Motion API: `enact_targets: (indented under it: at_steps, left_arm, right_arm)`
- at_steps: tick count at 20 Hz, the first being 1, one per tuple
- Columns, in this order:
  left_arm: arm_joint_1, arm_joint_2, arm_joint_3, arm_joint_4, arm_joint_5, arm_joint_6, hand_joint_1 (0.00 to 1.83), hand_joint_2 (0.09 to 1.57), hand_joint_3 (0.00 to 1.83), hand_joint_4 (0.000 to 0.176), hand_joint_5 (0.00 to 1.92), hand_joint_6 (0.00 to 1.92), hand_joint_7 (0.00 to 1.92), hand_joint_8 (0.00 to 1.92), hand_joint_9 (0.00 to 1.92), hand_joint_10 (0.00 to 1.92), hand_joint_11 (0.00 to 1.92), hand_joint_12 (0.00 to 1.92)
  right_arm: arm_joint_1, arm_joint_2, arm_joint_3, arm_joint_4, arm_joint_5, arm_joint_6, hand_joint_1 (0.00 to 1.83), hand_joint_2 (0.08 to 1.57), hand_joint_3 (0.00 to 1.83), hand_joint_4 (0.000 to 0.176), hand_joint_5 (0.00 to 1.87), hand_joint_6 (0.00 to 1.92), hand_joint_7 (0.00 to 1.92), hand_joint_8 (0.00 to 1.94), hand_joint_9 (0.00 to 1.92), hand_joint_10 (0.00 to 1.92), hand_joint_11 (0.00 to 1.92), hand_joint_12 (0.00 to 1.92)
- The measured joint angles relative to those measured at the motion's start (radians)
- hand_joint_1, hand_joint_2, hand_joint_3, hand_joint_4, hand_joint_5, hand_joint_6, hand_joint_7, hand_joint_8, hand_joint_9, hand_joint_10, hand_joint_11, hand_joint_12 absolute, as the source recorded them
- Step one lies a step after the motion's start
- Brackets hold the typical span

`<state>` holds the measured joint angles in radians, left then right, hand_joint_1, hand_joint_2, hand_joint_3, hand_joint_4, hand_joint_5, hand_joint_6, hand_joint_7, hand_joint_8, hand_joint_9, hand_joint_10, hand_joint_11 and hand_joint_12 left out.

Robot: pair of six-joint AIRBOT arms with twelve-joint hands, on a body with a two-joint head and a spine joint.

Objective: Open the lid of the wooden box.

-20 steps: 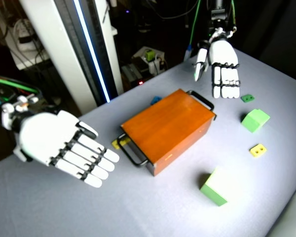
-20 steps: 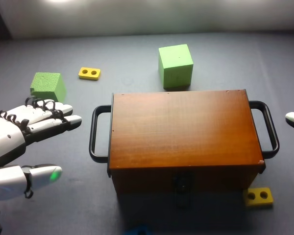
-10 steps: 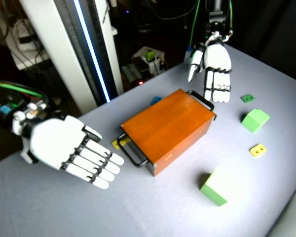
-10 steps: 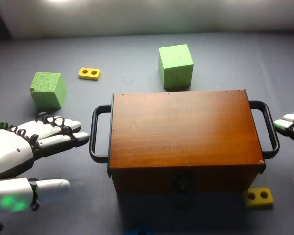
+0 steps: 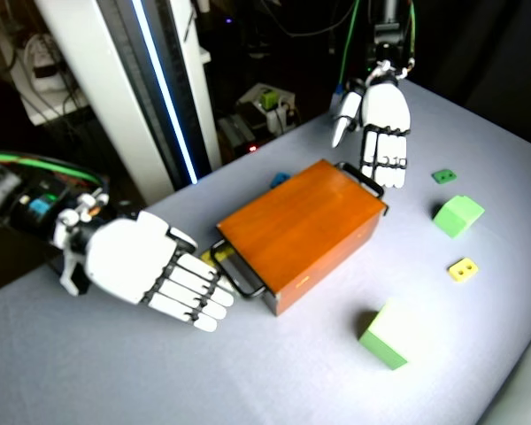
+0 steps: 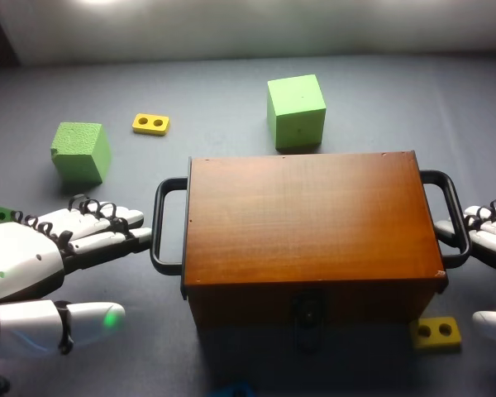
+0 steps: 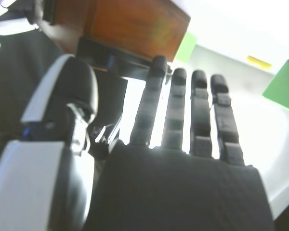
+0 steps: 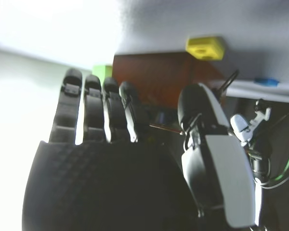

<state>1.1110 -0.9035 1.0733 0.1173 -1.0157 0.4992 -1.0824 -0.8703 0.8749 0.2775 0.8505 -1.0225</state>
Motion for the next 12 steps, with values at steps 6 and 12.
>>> enact_targets:
  at_steps: [6, 12]
  left_arm:
    - [-0.006, -0.005, 0.0, 0.013, -0.003, -0.007, 0.07, 1.43, 0.0, 0.0, 0.12, 0.0, 0.0, 0.0, 0.0, 0.0, 0.0, 0.0]
    - [-0.007, -0.005, 0.0, 0.014, -0.019, -0.012, 0.06, 1.45, 0.01, 0.0, 0.08, 0.0, 0.0, 0.0, 0.0, 0.0, 0.0, 0.0]
  right_arm:
    - [0.007, 0.0, 0.0, -0.004, -0.003, 0.0, 0.32, 1.4, 0.0, 0.0, 0.03, 0.0, 0.0, 0.0, 0.0, 0.0, 0.0, 0.35]
    - [0.007, 0.016, -0.021, -0.003, 0.025, -0.003, 0.29, 1.4, 0.0, 0.0, 0.03, 0.0, 0.0, 0.0, 0.0, 0.0, 0.0, 0.05]
